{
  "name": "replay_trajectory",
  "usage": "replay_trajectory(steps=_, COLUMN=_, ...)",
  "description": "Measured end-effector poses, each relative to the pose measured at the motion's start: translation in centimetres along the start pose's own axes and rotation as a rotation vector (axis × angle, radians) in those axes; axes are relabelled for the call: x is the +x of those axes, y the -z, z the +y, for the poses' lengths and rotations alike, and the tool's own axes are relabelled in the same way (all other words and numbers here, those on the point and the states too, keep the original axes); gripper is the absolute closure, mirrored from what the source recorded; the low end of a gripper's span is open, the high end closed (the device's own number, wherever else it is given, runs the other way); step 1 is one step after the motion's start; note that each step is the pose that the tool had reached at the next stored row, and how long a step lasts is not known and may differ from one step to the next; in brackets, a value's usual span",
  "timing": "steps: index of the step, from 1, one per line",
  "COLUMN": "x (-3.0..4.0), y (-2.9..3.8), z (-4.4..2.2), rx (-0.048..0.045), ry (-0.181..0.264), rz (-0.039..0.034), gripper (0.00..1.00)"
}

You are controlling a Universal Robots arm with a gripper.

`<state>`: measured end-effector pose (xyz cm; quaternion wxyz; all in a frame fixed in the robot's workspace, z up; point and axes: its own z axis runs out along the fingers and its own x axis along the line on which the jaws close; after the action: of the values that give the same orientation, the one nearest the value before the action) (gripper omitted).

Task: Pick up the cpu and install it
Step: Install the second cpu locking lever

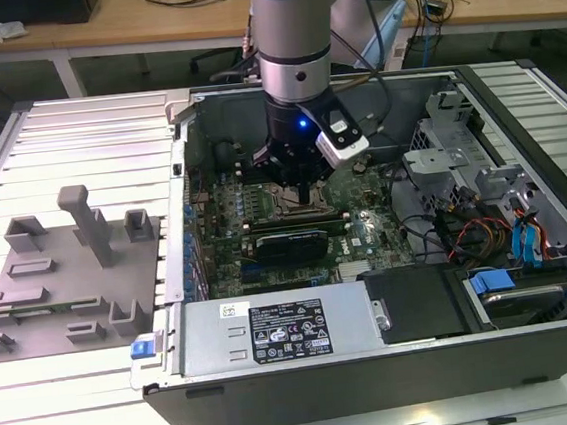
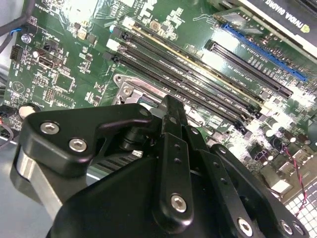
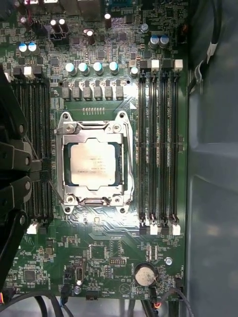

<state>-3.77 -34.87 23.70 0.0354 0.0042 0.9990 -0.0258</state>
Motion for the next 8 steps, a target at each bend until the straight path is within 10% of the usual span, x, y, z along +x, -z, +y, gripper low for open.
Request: replay_trajectory(steps=8, x=1.06, y=-0.06, z=-0.29, rx=-0.0008, ry=0.013, rz=-0.0008, gripper=0.89)
